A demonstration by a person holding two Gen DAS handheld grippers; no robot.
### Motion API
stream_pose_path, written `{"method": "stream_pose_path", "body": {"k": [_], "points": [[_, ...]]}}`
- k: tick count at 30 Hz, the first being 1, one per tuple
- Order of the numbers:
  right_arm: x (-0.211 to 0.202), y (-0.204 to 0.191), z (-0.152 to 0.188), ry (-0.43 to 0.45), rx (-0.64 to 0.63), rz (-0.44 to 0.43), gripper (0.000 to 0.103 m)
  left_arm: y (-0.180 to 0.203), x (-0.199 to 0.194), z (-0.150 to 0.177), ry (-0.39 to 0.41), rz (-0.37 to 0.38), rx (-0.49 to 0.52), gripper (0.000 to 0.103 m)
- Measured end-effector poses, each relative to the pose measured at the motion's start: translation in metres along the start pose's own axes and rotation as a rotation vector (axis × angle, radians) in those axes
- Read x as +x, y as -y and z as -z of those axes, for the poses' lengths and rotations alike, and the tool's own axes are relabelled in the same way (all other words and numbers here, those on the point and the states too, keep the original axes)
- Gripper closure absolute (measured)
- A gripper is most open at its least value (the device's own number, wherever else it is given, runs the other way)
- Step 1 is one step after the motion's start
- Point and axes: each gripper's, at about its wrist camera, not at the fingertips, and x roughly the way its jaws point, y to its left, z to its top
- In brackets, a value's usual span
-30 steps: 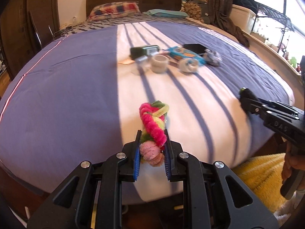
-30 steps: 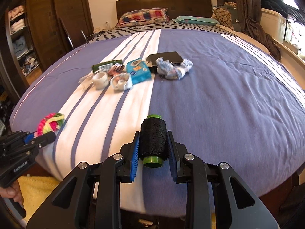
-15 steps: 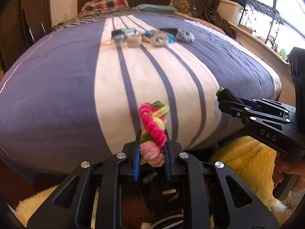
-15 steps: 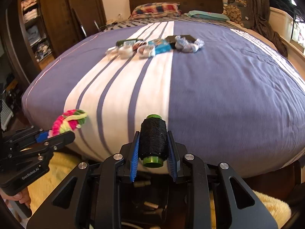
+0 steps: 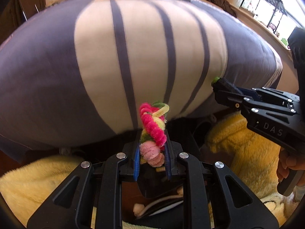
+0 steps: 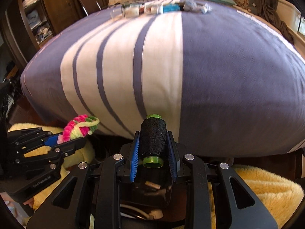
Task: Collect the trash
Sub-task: 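Carry the toy and roller down past the bed edge to the black bin, then open both grippers to drop the toy and roller into the bin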
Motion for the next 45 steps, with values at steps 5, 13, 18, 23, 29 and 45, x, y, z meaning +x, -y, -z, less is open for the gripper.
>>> {"method": "stream_pose_path", "body": {"k": [5, 13, 18, 23, 29, 45], "points": [[0.020, 0.000, 0.011, -0.065, 0.017, -0.022, 0.075, -0.003, 0.026, 0.015, -0.073, 0.017, -0.011, 0.084], [0.051, 0.006, 0.021, -0.161, 0.057, -0.067, 0.075, -0.009, 0.056, 0.029, -0.171, 0.065, -0.032, 0.084], [0.069, 0.008, 0.025, -0.217, 0.063, -0.084, 0.075, -0.007, 0.071, 0.035, -0.228, 0.091, -0.039, 0.084], [0.077, 0.012, 0.028, -0.249, 0.074, -0.088, 0.074, -0.008, 0.079, 0.035, -0.260, 0.103, -0.048, 0.082], [0.078, 0.010, 0.026, -0.251, 0.082, -0.077, 0.062, -0.007, 0.080, 0.036, -0.270, 0.094, -0.045, 0.064], [0.030, 0.028, 0.010, -0.105, 0.090, 0.091, 0.007, -0.027, 0.033, 0.018, -0.120, 0.002, -0.074, 0.013]]}}
